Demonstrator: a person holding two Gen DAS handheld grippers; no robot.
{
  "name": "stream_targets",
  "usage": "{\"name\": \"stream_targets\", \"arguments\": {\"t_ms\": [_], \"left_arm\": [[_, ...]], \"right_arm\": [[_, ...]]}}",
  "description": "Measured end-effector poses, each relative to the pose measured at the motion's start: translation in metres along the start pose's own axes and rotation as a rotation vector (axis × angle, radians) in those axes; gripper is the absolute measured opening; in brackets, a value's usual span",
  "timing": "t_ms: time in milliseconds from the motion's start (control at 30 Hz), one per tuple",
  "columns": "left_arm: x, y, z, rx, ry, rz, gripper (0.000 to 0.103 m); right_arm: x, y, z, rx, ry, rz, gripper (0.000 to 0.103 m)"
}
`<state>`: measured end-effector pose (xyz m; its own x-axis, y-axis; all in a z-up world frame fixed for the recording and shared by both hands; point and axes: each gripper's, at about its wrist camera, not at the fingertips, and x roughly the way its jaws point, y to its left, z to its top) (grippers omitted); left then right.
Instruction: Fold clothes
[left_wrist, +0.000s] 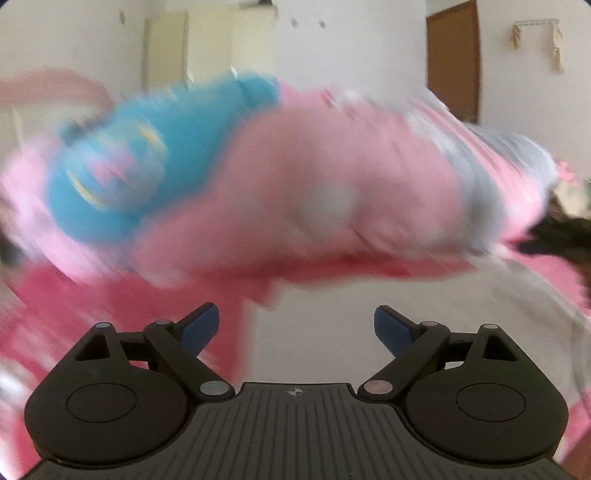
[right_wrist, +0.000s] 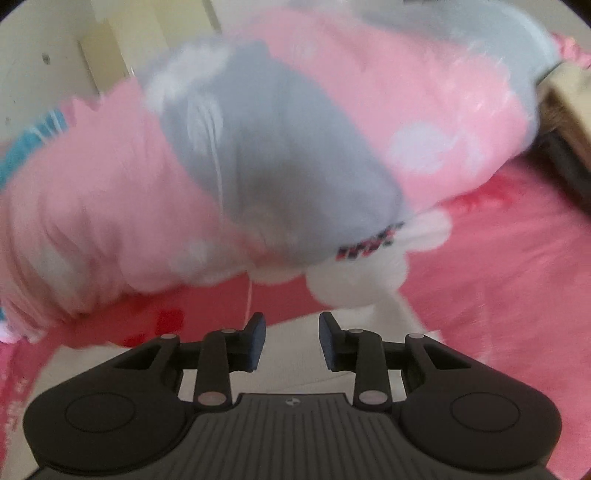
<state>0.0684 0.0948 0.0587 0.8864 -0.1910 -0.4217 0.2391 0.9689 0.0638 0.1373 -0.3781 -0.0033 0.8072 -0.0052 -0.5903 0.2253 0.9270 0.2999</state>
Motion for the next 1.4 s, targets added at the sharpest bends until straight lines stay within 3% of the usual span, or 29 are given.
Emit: {"name": "stream_targets", "arguments": {"t_ms": [167,300,367,500,600,700,833,1067,1167,1267,1367,1400], "left_arm": [[-0.039,0.037,0.033,0.164,-0.002,0.219,0.094],[-0.045,0.035,0.026,0.311,0.01,0.325,0.097],[-0.038,0.028,0.017,0.308,0.035,0.28,0.097],[-0.009,0.001,-0.016,0.186,0.109,0.033,0.096],[0.012,-0.029,-0.049,0.074,0.1,-0.114,0.096],[0.033,-0.047,-0.074,-0.038,0.094,-0.203,0.094],[0.057,-0.055,-0.097,-0.093,0.115,-0.192,0.089],[0.058,-0.039,-0.11,-0.18,0.082,-0.219,0.09],[0.059,-0.039,-0.114,-0.179,0.068,-0.22,0.093],[0.06,-0.04,-0.115,-0.169,0.059,-0.216,0.094],[0.06,-0.039,-0.115,-0.166,0.053,-0.213,0.094],[0.059,-0.038,-0.116,-0.167,0.051,-0.21,0.094]], "right_arm": [[-0.068,-0.017,-0.011,-0.011,-0.077,0.046,0.035],[-0.086,-0.023,-0.028,0.003,-0.052,0.069,0.035],[-0.085,-0.026,-0.037,0.011,-0.027,0.075,0.035],[-0.064,-0.024,-0.055,0.034,0.044,0.086,0.035],[-0.043,-0.016,-0.068,0.038,0.097,0.103,0.034],[-0.024,-0.012,-0.075,0.031,0.135,0.099,0.034],[-0.009,-0.027,-0.069,0.022,0.115,0.044,0.027],[0.002,-0.059,-0.043,0.064,0.036,-0.083,0.026],[-0.007,-0.053,-0.044,0.038,0.022,-0.077,0.028],[-0.011,-0.032,-0.053,-0.06,0.067,-0.022,0.028],[0.003,-0.023,-0.056,-0.139,0.081,-0.09,0.028],[0.004,-0.028,-0.053,-0.112,0.073,-0.115,0.026]]}}
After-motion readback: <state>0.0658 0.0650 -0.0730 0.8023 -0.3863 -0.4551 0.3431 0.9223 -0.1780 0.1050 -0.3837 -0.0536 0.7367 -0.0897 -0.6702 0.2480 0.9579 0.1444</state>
